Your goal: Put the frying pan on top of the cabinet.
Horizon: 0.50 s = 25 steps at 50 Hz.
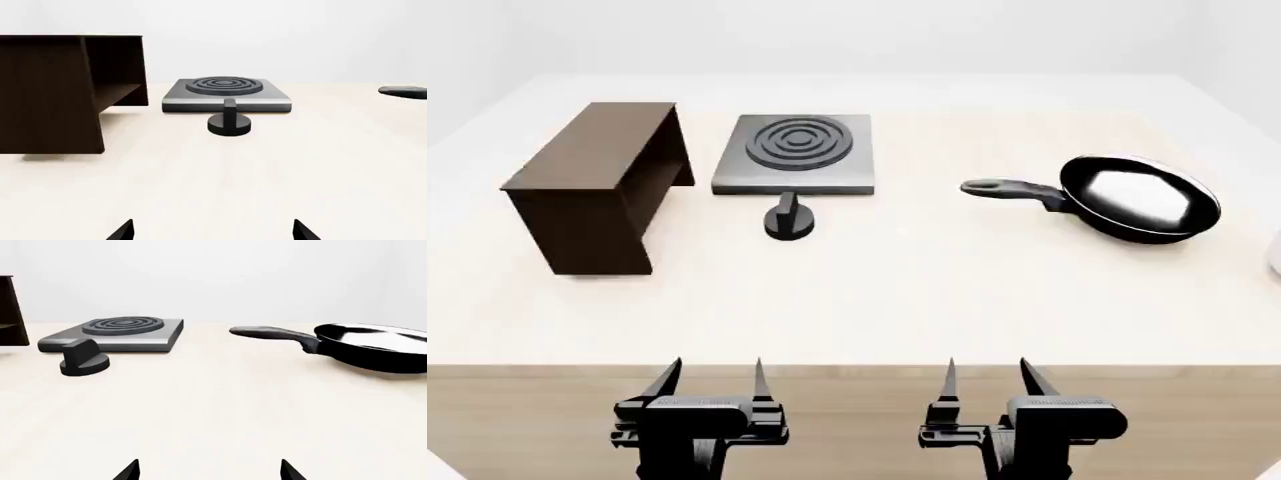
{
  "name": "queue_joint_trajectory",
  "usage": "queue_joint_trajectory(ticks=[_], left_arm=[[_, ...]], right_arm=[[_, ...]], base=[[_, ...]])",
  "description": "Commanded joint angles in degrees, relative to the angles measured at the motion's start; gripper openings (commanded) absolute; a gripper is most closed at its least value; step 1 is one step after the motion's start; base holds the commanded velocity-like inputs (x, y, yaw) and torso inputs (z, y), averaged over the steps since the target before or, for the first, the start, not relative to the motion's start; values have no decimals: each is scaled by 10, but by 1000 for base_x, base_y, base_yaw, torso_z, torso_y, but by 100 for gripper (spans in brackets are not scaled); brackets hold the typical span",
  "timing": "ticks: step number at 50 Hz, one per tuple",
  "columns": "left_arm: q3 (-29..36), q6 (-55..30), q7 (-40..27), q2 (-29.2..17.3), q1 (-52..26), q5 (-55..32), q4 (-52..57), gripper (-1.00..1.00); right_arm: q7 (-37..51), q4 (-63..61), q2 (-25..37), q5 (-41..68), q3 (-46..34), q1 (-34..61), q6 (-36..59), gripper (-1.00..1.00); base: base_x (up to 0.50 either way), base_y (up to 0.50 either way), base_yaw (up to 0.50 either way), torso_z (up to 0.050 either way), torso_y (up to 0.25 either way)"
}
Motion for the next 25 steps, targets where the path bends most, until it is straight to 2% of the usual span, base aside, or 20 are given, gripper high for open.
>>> queue_joint_trajectory(ticks=[1, 10, 25], left_arm=[[12, 4, -12, -9, 2, -5, -1, 100], [36, 3, -19, -27, 3, -20, -3, 100], [53, 5, -33, -41, 2, -32, -6, 100]], right_arm=[[13, 4, 9, 3, -14, 0, 0, 100], [27, 7, 24, 27, -29, 4, 4, 100], [54, 15, 38, 22, -52, 6, 0, 100]], base=[[0, 0, 0, 0, 0], [0, 0, 0, 0, 0], [0, -495, 0, 0, 0]])
